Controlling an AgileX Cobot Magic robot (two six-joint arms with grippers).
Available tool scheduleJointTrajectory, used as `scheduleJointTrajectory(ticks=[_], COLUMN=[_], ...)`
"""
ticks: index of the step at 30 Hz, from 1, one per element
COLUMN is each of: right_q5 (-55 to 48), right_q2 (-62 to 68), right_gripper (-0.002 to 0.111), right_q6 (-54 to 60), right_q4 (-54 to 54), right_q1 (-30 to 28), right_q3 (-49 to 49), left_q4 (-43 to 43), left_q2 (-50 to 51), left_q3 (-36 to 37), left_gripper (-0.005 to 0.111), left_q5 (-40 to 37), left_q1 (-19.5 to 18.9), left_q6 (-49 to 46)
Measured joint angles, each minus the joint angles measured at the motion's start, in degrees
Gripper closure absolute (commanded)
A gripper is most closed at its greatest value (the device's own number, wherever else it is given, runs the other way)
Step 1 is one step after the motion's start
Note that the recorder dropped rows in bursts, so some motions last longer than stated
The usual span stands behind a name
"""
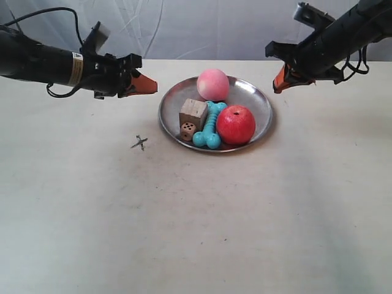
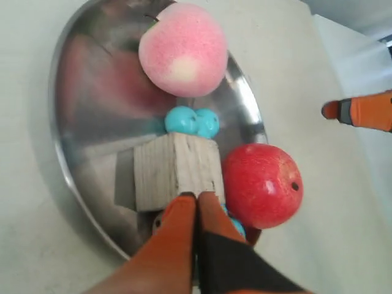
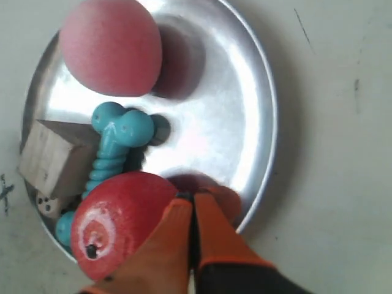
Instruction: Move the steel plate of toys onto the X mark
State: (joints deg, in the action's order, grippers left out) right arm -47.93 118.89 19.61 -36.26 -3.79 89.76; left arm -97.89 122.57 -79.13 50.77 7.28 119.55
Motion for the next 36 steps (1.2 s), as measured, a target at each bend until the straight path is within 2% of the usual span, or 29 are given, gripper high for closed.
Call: scheduleJointTrajectory(ticks=[9,11,14,17,22,24,27,30,33,36], right_q5=[-1.87,-2.04,-3.06,-4.39,-5.02,-5.02,-4.79,-4.63,-4.49,-4.49], right_q2=[5.67,5.79,5.79,5.42,3.83,2.99,1.89,1.23,0.25,-1.14], right_gripper=[0.108,0.108,0.108,0.108,0.108,0.108,0.108,0.108,0.108,0.108], right_q6=[0.0,0.0,0.0,0.45,2.13,2.68,3.06,3.31,3.99,4.69], right_q4=[-4.2,-4.86,-5.36,-5.45,-5.59,-5.59,-5.59,-5.59,-5.59,-5.59], right_q1=[0.0,0.0,0.0,0.0,0.0,0.0,0.0,0.0,0.0,0.0], right_q3=[0.0,0.0,0.0,0.0,0.0,0.0,0.0,0.0,0.0,0.0], left_q4=[-2.06,-2.18,-2.27,-2.27,-2.27,-1.5,4.2,9.86,12.91,12.3], left_q2=[-0.56,-0.56,-0.56,-0.71,-1.3,-1.69,-1.95,-2.03,-2.19,-3.57], left_q3=[-0.95,-1.17,-1.54,-1.69,-2.39,-3.1,-5.22,-8.36,-11.91,-14.95], left_gripper=[0.107,0.107,0.107,0.107,0.107,0.107,0.107,0.107,0.107,0.107], left_q5=[-23.43,-28.6,-36.83,-39.15,-39.26,-38.06,-32.53,-20.12,-4.15,2.5], left_q1=[1.69,1.69,1.69,1.25,0.72,0.72,0.72,0.72,0.72,0.83], left_q6=[-0.19,-2.23,-11.25,-18.39,-22.6,-21.41,-18.77,-18.75,-21.53,-24.26])
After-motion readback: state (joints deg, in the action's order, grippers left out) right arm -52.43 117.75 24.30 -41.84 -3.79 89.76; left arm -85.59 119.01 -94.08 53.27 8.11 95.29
